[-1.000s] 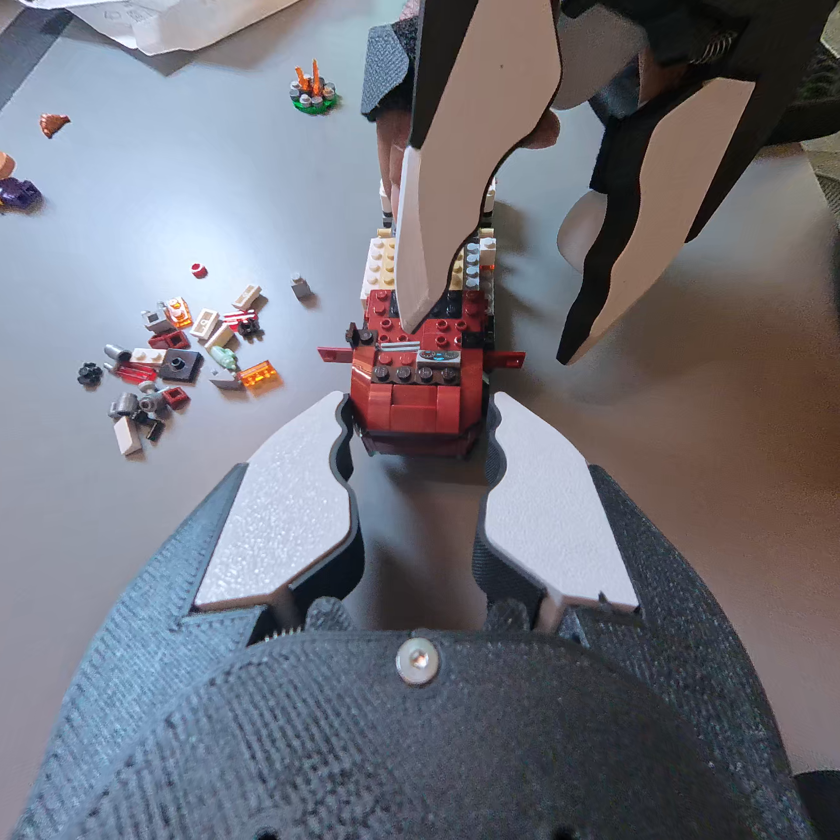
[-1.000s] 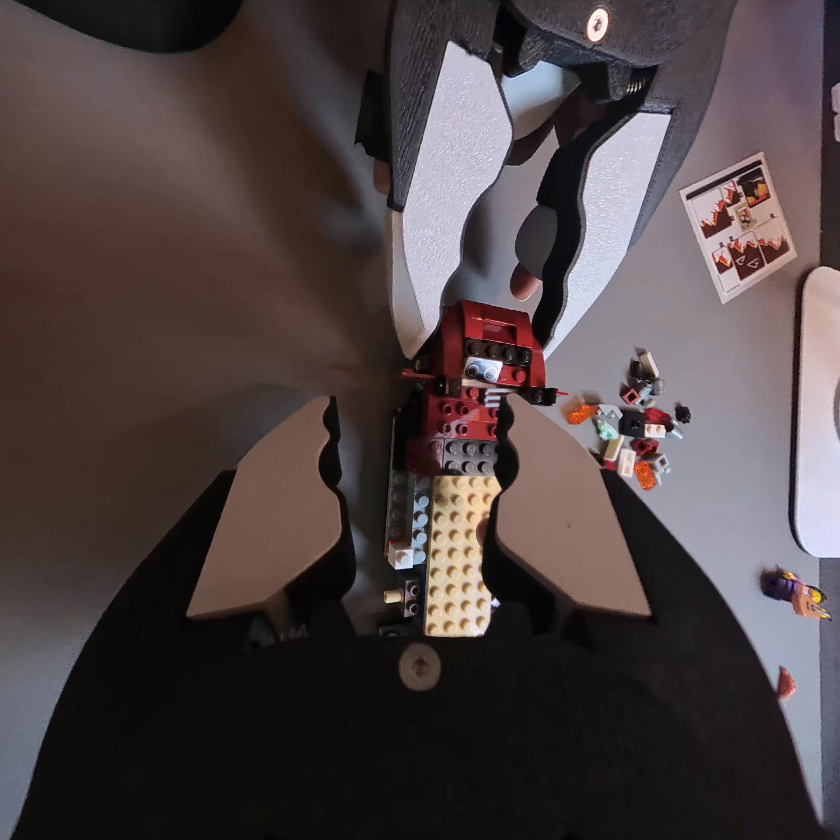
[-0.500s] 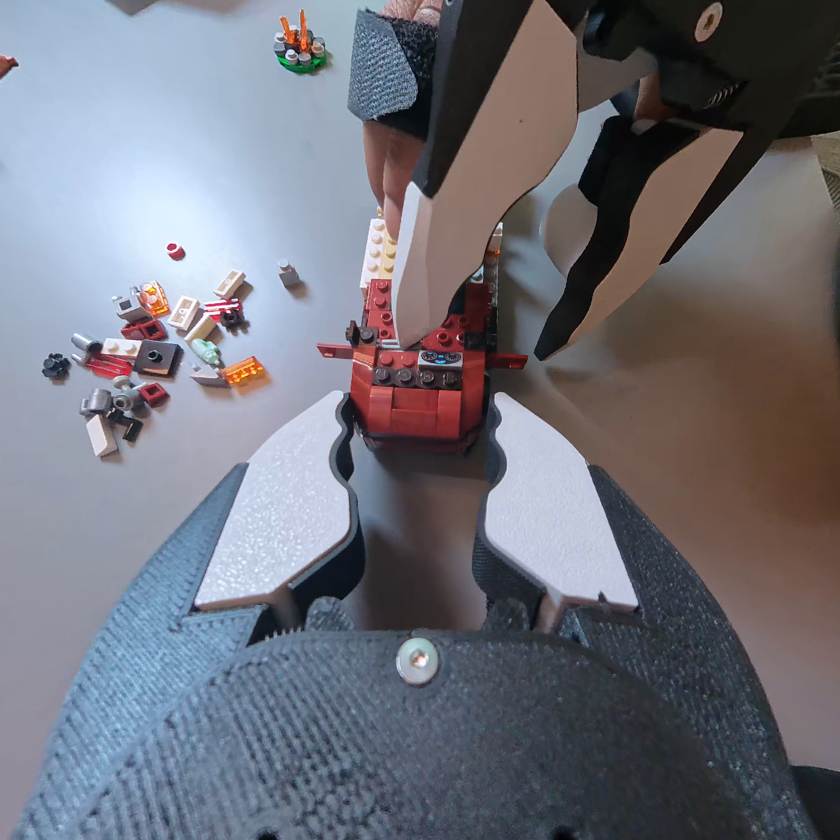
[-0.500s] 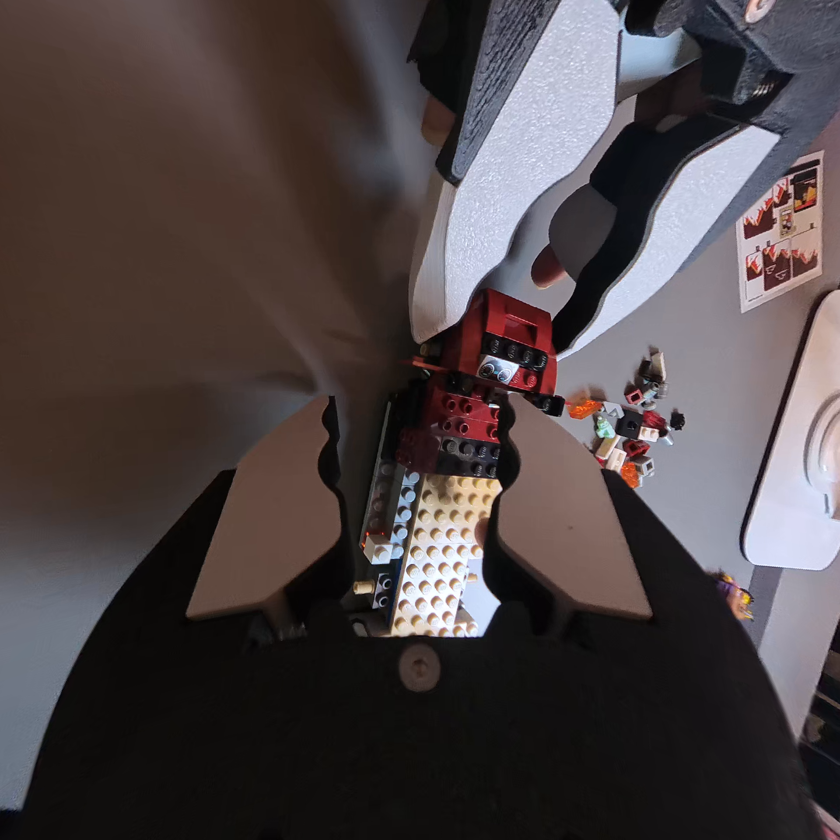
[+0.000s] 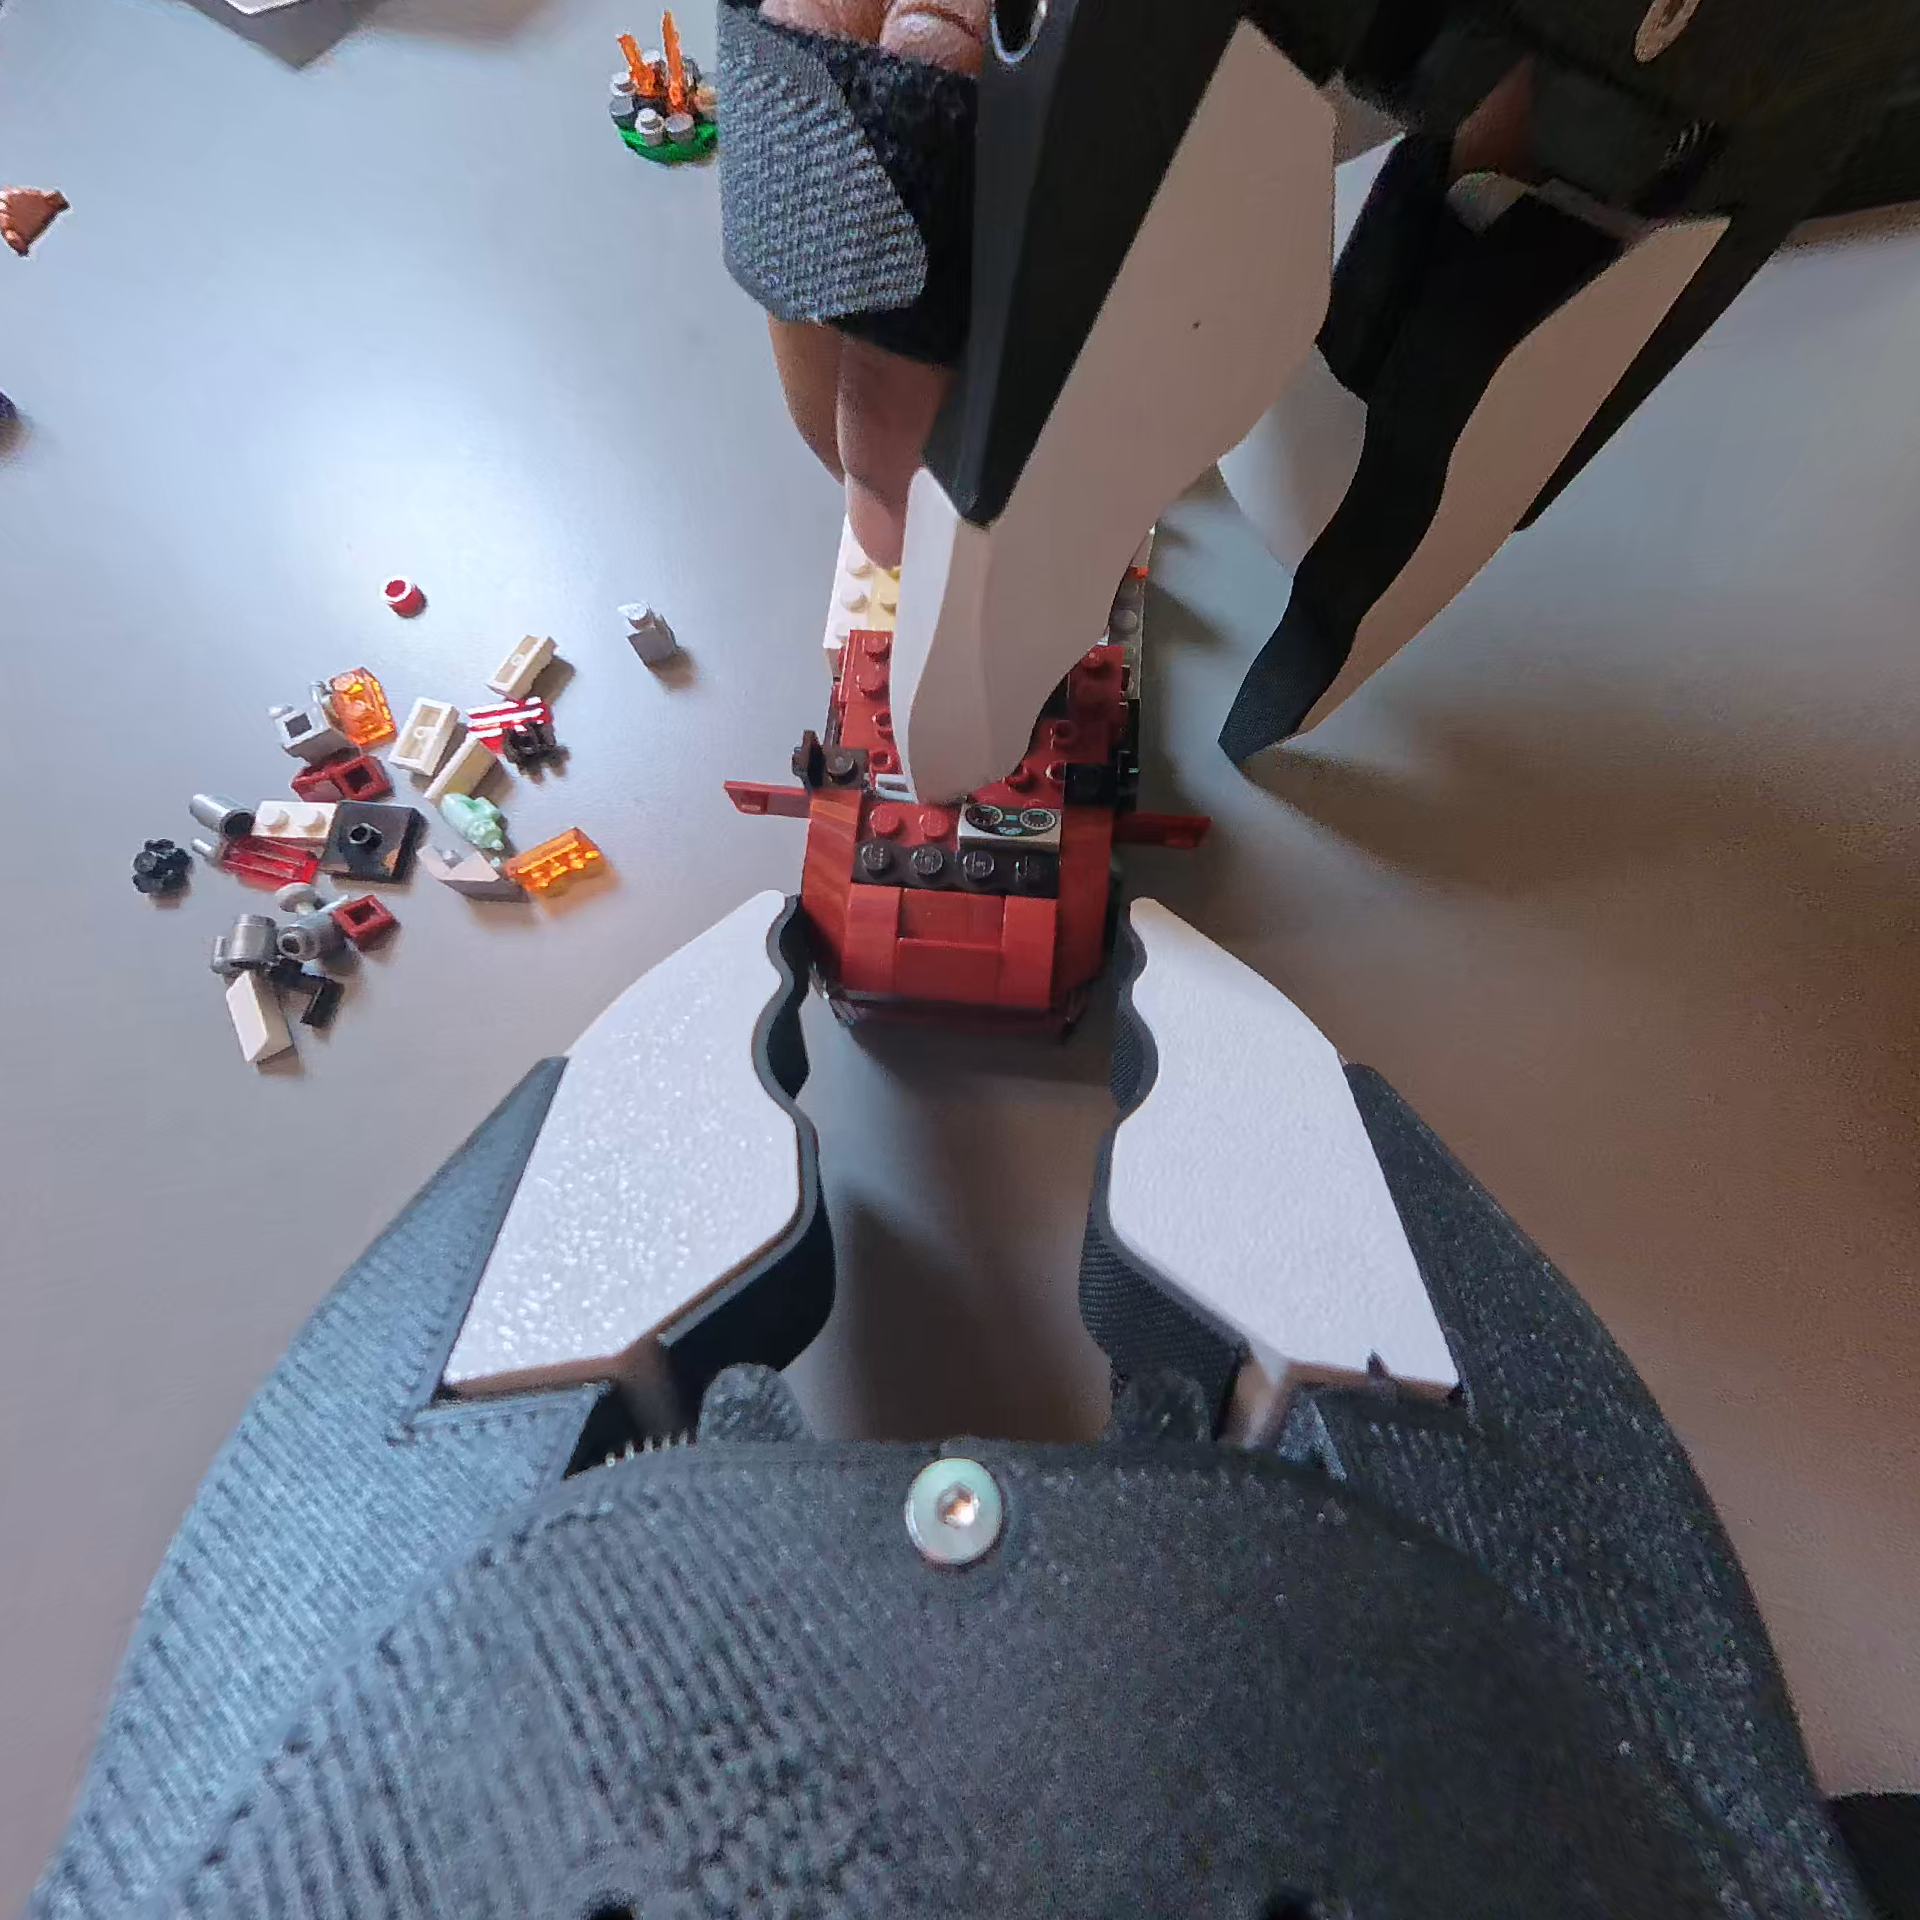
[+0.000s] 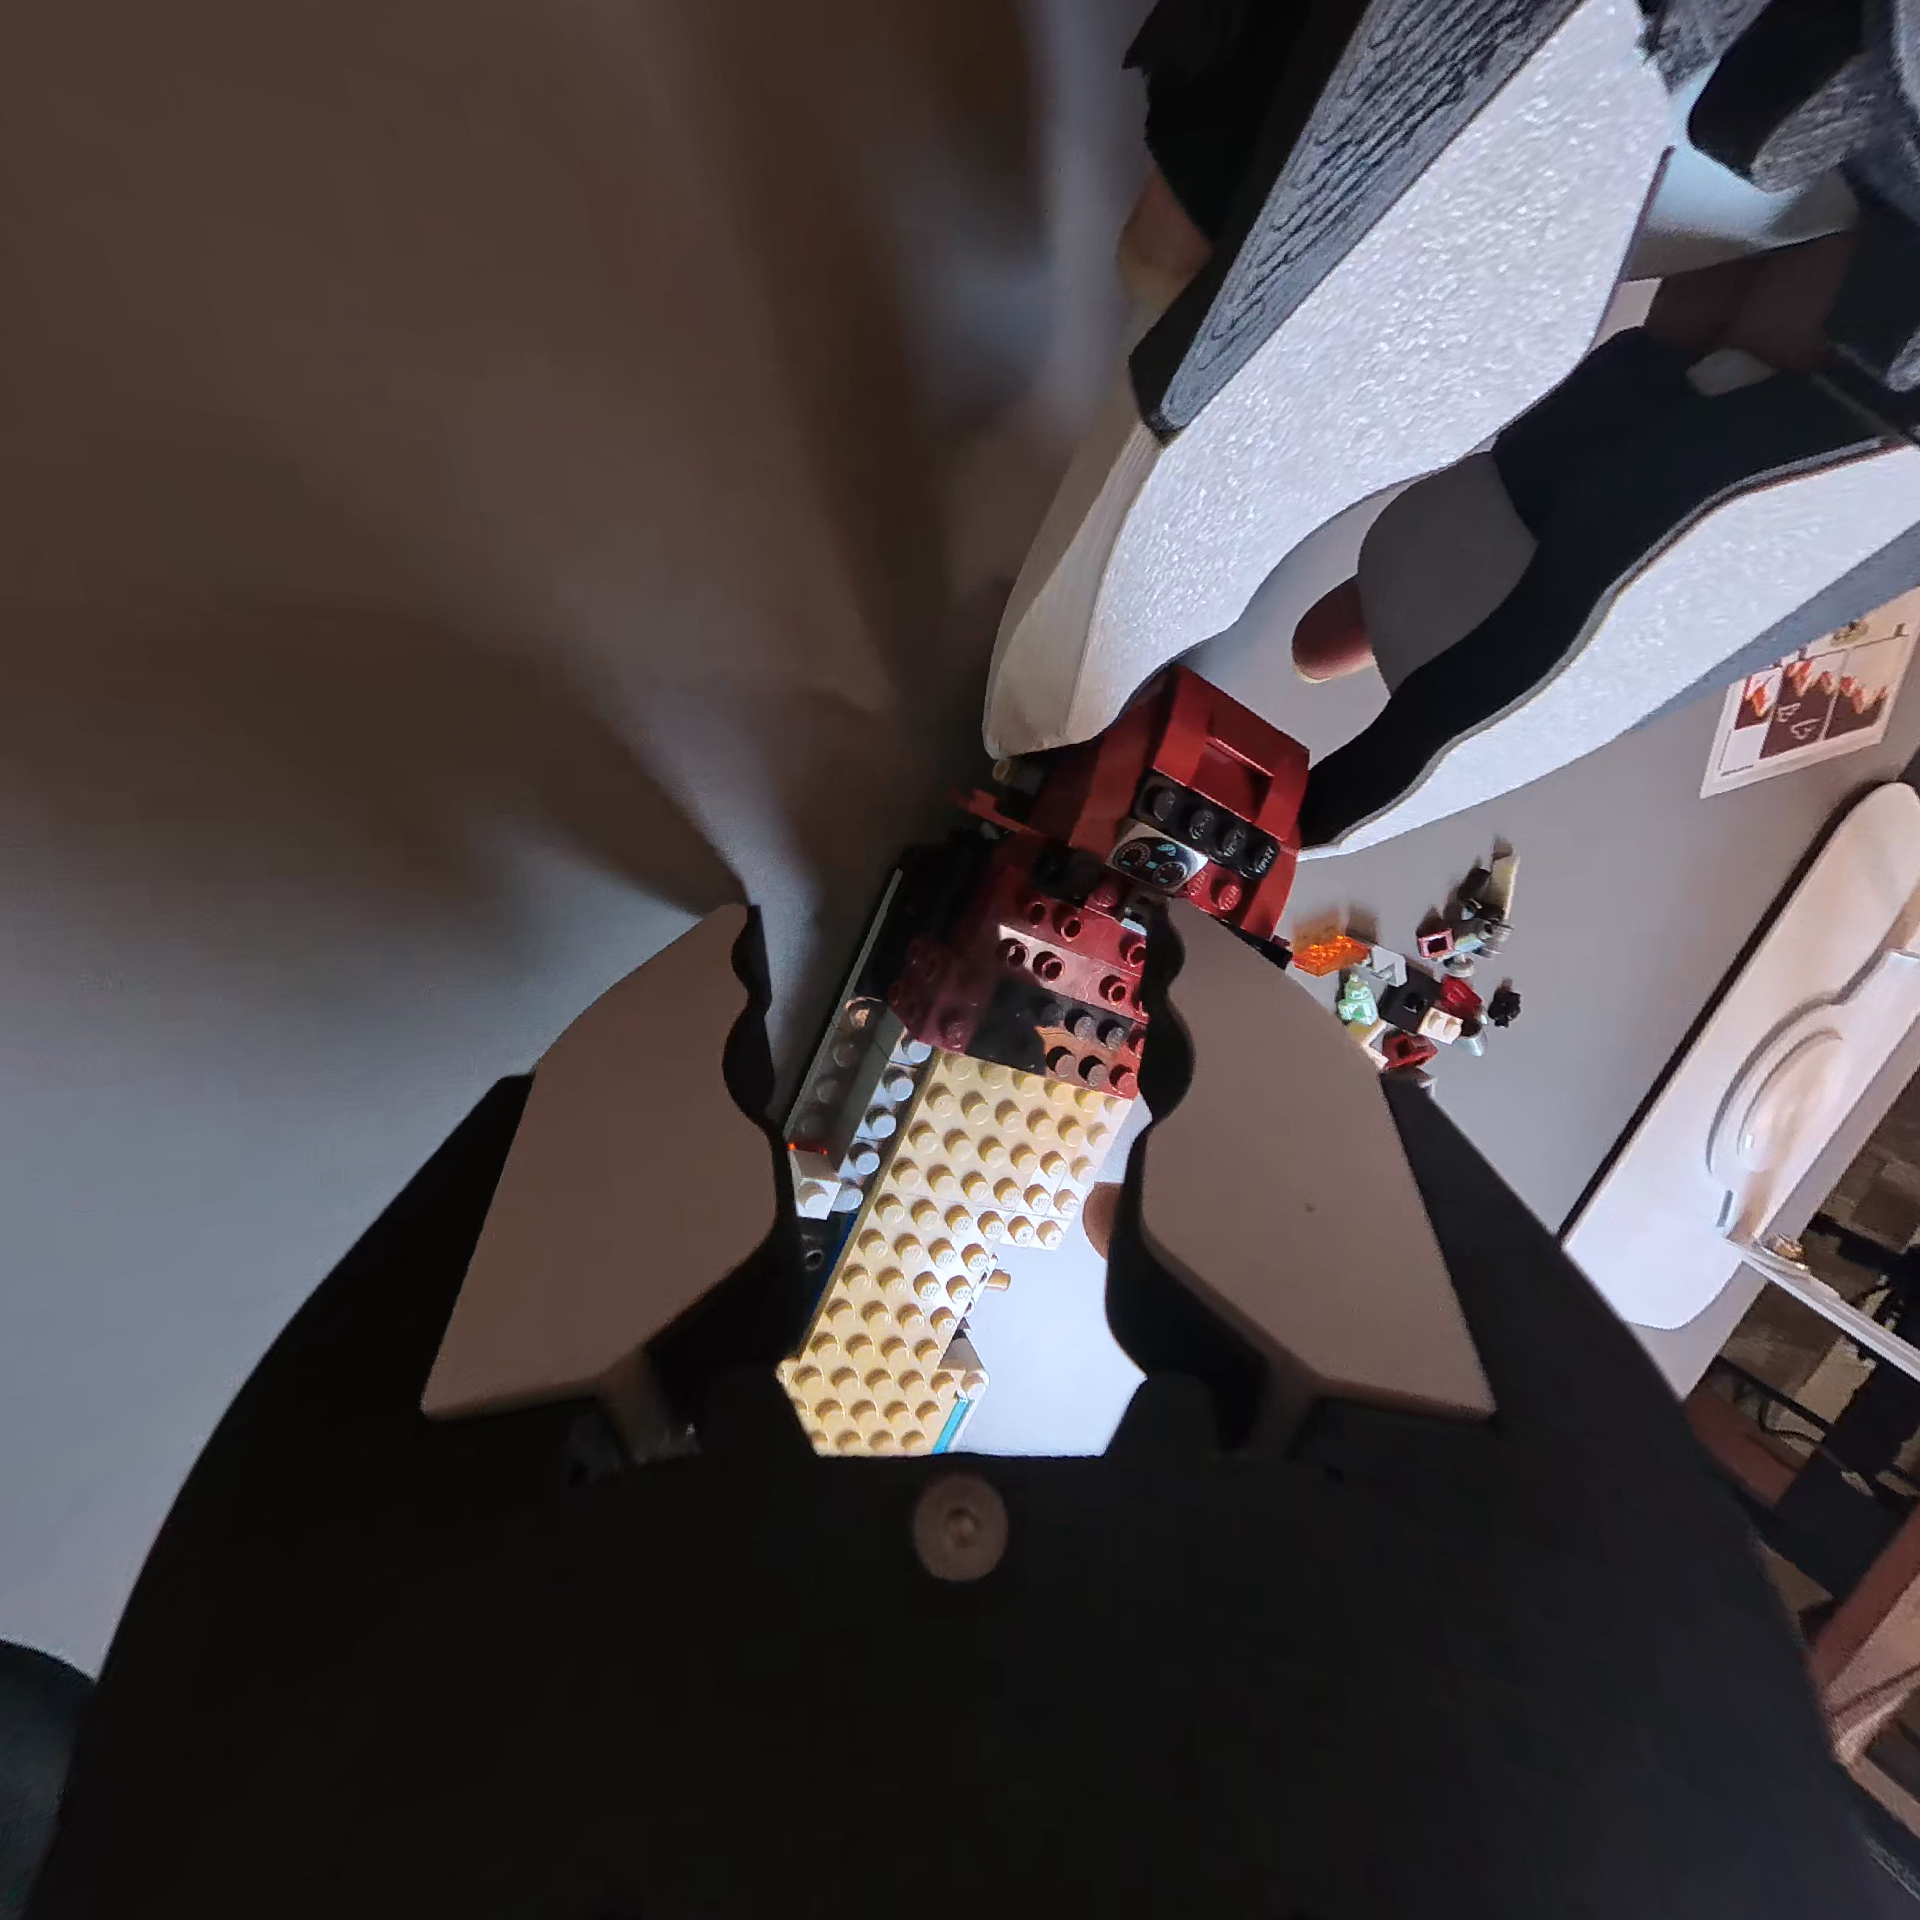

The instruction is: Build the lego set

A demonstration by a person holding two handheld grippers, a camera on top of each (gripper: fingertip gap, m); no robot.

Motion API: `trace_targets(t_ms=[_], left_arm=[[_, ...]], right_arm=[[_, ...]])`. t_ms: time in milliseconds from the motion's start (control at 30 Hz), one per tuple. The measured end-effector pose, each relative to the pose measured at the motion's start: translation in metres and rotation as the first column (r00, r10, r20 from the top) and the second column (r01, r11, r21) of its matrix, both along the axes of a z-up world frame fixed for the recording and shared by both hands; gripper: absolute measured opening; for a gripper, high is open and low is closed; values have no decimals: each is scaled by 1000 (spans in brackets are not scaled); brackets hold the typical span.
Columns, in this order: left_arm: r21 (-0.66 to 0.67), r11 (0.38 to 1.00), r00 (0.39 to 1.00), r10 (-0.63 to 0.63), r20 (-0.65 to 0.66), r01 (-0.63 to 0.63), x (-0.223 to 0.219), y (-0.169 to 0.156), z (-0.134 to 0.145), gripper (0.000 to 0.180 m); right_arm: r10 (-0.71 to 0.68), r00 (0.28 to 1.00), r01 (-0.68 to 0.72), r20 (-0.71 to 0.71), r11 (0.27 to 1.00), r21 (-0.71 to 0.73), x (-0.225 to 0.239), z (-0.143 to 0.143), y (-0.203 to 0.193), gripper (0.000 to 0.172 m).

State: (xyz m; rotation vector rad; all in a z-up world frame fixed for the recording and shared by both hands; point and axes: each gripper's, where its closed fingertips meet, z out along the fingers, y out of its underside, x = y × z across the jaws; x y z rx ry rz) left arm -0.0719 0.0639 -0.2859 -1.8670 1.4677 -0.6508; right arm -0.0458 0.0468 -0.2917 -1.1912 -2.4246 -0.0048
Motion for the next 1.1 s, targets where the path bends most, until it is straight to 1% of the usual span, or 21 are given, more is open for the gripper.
trace_targets(t_ms=[200, 300, 433, 467, 567, 633, 700, 833, 900, 933, 1033, 1100], left_arm=[[8, 1000, 1000, -2, -2, 2, 0, 0, 0, 56], [7, 1000, 1000, -2, -2, 2, 0, 0, 0, 56], [12, 1000, 1000, -5, -3, 5, 0, 0, 0, 57], [13, 1000, 1000, -6, -1, 6, 0, 0, 0, 57], [5, 1000, 1000, -5, 14, 5, 0, 0, 1, 57], [22, 1000, 1000, -18, 7, 18, -1, 0, 0, 57], [23, 999, 1000, -22, 8, 22, -3, 1, 0, 57], [39, 998, 999, -40, 6, 39, -9, 2, 0, 57], [59, 998, 999, -32, 8, 32, -13, 4, 1, 57], [65, 998, 1000, -26, 9, 25, -15, 4, 2, 57], [75, 997, 1000, -17, 12, 16, -19, 4, 2, 56], [88, 996, 1000, -4, 7, 4, -21, 5, 3, 56]], right_arm=[[54, 998, -52, 40, 997, -49, 2, 1, 0, 70], [91, 994, -90, 65, 995, -32, 4, 2, 1, 70], [88, 995, -87, 51, 996, -21, 2, 3, 3, 65], [68, 997, -67, 26, 997, -35, 0, 3, 4, 61], [-38, 998, 30, -48, 987, -159, 1, 8, -2, 65], [-125, 984, 89, -130, 963, -255, 1, 20, -7, 68], [-237, 945, 151, -226, 927, -342, 1, 33, -7, 68], [-435, 827, 262, -355, 859, -440, 18, 46, 7, 71], [-502, 781, 321, -371, 833, -452, 35, 44, 17, 71], [-527, 770, 351, -359, 820, -452, 44, 41, 22, 70], [-578, 779, 434, -244, 777, -455, 73, 22, 29, 71], [-587, 790, 461, -175, 758, -462, 84, 12, 30, 72]])
